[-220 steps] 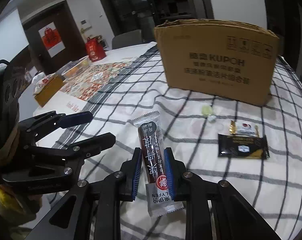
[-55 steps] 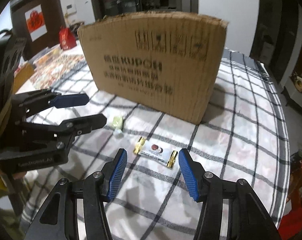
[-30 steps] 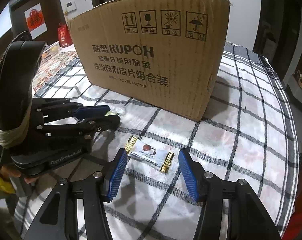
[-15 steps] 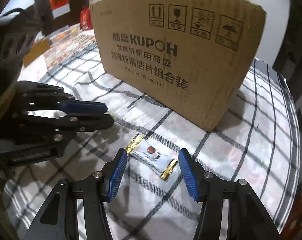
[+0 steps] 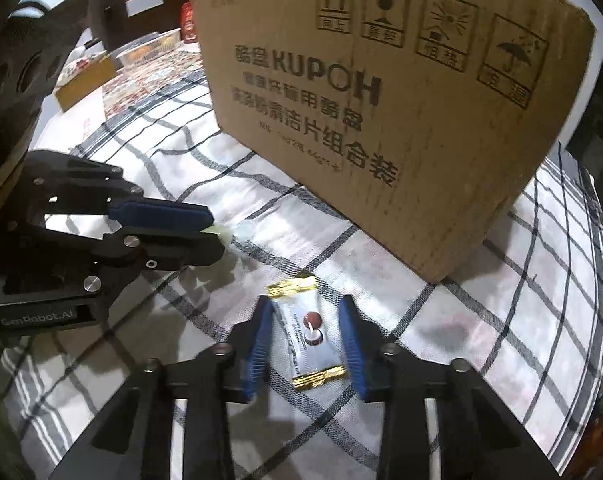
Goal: Organize snacks
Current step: 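Grasp the pale green candy with the left tool while the right grasps the white-gold candy, then carry both candies over the box and open both tools to drop them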
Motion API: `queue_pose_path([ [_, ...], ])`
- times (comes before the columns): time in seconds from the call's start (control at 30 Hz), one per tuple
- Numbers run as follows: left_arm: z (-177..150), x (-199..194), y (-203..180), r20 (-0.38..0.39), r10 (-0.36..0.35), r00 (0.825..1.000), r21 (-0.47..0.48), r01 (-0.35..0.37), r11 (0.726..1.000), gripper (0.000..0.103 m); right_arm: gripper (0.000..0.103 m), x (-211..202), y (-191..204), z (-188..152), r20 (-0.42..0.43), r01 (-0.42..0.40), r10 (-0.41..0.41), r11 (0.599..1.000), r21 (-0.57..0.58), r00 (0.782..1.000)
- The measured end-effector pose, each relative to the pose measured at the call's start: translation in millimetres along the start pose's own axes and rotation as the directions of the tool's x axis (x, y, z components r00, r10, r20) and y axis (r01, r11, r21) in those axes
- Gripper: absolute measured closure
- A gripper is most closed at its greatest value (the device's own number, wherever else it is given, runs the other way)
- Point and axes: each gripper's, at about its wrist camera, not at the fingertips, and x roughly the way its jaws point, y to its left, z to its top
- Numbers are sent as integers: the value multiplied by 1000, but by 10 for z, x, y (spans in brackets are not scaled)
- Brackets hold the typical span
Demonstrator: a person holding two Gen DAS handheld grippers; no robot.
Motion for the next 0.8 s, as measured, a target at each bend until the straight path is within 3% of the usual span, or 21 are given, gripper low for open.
queue_pose_path([
  [0.37, -3, -281, 36, 40, -2, 999, -4, 2, 1000, 85, 81, -283, 106, -1, 90, 25, -36, 992, 125, 995],
  [0.8, 182, -966, 40, 182, 13, 983, 28, -18, 999, 85, 81, -923, 312, 230, 242, 54, -98, 982, 183, 965],
])
